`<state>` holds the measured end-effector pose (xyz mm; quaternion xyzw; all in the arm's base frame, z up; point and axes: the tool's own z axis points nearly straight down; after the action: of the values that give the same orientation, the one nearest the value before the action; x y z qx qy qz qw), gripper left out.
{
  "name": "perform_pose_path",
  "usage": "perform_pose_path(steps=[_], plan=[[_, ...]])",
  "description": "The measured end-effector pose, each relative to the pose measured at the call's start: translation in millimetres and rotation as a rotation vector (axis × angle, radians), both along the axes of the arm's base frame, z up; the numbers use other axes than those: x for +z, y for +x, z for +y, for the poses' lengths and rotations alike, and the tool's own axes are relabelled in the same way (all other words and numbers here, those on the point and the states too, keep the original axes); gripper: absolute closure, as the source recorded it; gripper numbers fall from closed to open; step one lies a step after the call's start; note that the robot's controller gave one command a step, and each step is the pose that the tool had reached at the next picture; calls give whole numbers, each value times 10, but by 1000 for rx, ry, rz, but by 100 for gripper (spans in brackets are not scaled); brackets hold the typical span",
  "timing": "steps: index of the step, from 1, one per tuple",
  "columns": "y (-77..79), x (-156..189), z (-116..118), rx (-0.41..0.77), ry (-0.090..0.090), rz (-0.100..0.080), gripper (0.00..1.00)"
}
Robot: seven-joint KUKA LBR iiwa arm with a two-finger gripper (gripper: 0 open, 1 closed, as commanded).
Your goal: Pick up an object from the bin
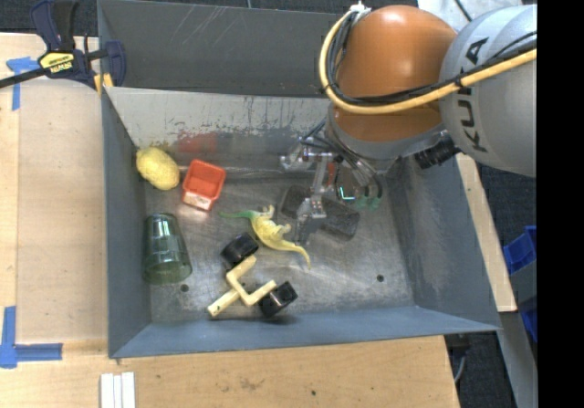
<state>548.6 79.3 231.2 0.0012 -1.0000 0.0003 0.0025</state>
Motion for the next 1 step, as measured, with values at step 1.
perform_pose_path(steps=[1], plan=[[15, 45, 0, -2, 2, -8, 0]])
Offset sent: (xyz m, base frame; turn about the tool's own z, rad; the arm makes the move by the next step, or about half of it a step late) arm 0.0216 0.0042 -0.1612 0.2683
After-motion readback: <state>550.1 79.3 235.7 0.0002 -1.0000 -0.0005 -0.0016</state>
